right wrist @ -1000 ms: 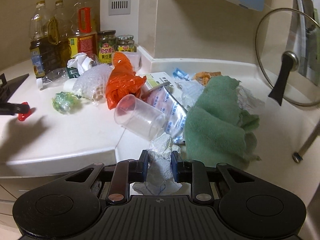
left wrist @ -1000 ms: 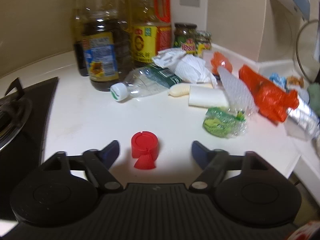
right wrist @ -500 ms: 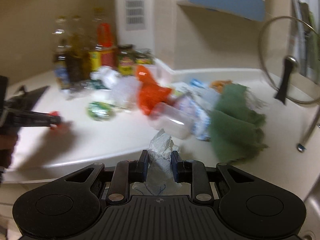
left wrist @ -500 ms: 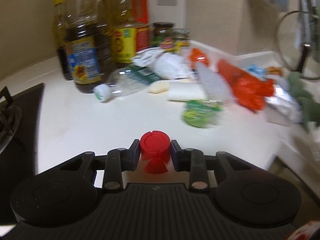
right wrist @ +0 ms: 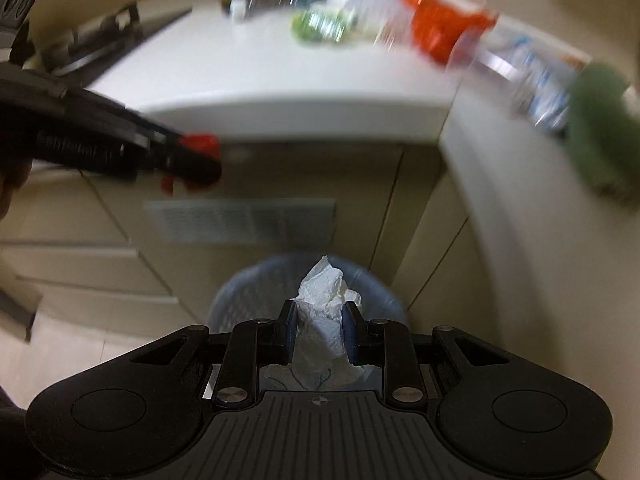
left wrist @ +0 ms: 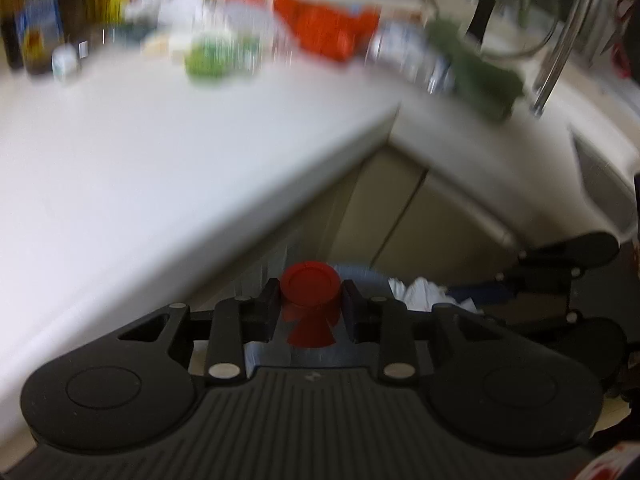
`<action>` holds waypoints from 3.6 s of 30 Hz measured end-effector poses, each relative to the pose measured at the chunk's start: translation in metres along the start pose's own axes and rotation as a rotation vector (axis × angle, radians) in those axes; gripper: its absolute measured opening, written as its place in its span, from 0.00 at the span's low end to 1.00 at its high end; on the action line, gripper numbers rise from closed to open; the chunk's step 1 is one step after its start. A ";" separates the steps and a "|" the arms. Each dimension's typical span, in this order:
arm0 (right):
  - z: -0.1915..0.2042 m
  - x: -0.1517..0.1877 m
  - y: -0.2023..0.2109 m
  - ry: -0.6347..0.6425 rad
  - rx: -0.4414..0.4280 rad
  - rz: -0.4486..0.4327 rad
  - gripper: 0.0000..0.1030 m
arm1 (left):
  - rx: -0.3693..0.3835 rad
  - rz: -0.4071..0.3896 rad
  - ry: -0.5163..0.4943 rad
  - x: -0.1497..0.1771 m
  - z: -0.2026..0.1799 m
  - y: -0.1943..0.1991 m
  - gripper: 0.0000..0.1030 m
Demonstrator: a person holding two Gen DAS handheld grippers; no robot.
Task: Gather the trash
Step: 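Carry cap and tissue over the wastebasket and open both tools to drop them, then grasp the green plastic wrap with the left tool while the right tool grasps the clear cup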
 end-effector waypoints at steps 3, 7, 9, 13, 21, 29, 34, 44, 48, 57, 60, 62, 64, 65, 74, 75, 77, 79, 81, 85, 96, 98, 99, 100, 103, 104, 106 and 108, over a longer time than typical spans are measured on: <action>-0.011 0.016 -0.029 -0.004 -0.008 0.056 0.24 | -0.018 0.076 0.017 0.023 -0.007 -0.025 0.28; -0.027 0.034 -0.058 -0.026 -0.006 0.103 0.24 | -0.056 0.144 0.058 0.048 -0.016 -0.053 0.28; -0.034 0.039 -0.069 -0.037 -0.006 0.119 0.24 | -0.074 0.174 0.092 0.057 -0.017 -0.066 0.28; -0.053 0.047 -0.090 -0.064 -0.015 0.161 0.24 | -0.117 0.221 0.154 0.068 -0.018 -0.086 0.28; -0.065 0.054 -0.105 -0.073 -0.047 0.202 0.24 | -0.150 0.256 0.183 0.069 -0.029 -0.100 0.28; -0.063 0.052 -0.105 -0.071 -0.044 0.197 0.24 | -0.149 0.261 0.176 0.065 -0.035 -0.107 0.28; -0.063 0.051 -0.105 -0.078 -0.041 0.191 0.24 | -0.149 0.263 0.175 0.064 -0.036 -0.107 0.29; -0.063 0.050 -0.106 -0.080 -0.047 0.189 0.24 | -0.189 0.257 0.226 0.064 -0.023 -0.097 0.70; -0.061 0.049 -0.106 -0.074 -0.050 0.185 0.24 | -0.196 0.255 0.236 0.064 -0.018 -0.092 0.70; -0.054 0.045 -0.108 -0.075 -0.067 0.158 0.68 | -0.208 0.247 0.244 0.067 -0.013 -0.084 0.70; -0.053 0.045 -0.107 -0.073 -0.063 0.158 0.68 | -0.212 0.244 0.253 0.067 -0.011 -0.082 0.70; -0.053 0.044 -0.106 -0.070 -0.062 0.154 0.68 | -0.215 0.239 0.256 0.066 -0.010 -0.078 0.70; -0.051 0.041 -0.102 -0.065 -0.058 0.146 0.68 | -0.213 0.230 0.260 0.063 -0.009 -0.075 0.70; -0.050 0.039 -0.100 -0.061 -0.057 0.140 0.68 | -0.210 0.224 0.262 0.061 -0.008 -0.072 0.70; -0.023 0.000 -0.046 0.016 -0.066 0.017 0.68 | -0.188 0.089 0.292 0.029 0.011 -0.011 0.70; -0.020 -0.006 -0.037 0.026 -0.065 -0.004 0.68 | -0.187 0.070 0.298 0.024 0.014 -0.002 0.70; -0.014 -0.017 -0.021 0.041 -0.066 -0.044 0.68 | -0.183 0.028 0.307 0.014 0.019 0.015 0.71; -0.008 -0.029 -0.004 0.052 -0.063 -0.089 0.68 | -0.185 -0.016 0.312 0.002 0.023 0.031 0.73; -0.006 -0.044 0.016 0.055 -0.058 -0.148 0.68 | -0.186 -0.058 0.317 -0.010 0.028 0.042 0.75; -0.020 -0.075 0.056 -0.004 -0.012 -0.289 0.68 | -0.110 -0.054 0.374 -0.034 0.031 0.042 0.77; -0.064 -0.139 0.104 -0.163 0.091 -0.497 0.69 | -0.073 -0.138 0.370 -0.091 0.031 0.062 0.79; -0.072 -0.140 0.100 -0.183 0.107 -0.498 0.74 | -0.111 -0.168 0.362 -0.103 0.037 0.060 0.80; -0.075 -0.141 0.096 -0.195 0.119 -0.495 0.75 | -0.136 -0.183 0.355 -0.109 0.040 0.057 0.81; -0.082 -0.140 0.093 -0.208 0.135 -0.495 0.78 | -0.159 -0.196 0.349 -0.115 0.044 0.054 0.82; -0.092 -0.146 0.085 -0.265 0.167 -0.502 0.82 | -0.216 -0.236 0.338 -0.133 0.055 0.046 0.87; -0.094 -0.149 0.082 -0.285 0.177 -0.503 0.83 | -0.230 -0.247 0.334 -0.137 0.058 0.043 0.89; -0.099 -0.154 0.077 -0.324 0.200 -0.516 0.84 | -0.245 -0.258 0.325 -0.146 0.062 0.037 0.90; -0.103 -0.160 0.071 -0.351 0.229 -0.521 0.84 | -0.251 -0.256 0.312 -0.153 0.063 0.029 0.91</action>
Point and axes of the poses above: each gripper's, at about its wrist camera, not at the fingertips, and y roughly against the way its jaws point, z to its left, x to its underside, the point moved 7 cm from there along -y, roughly the way its jaws point, and after that the axes turned 15 degrees about -x, right-handed, at the moved point
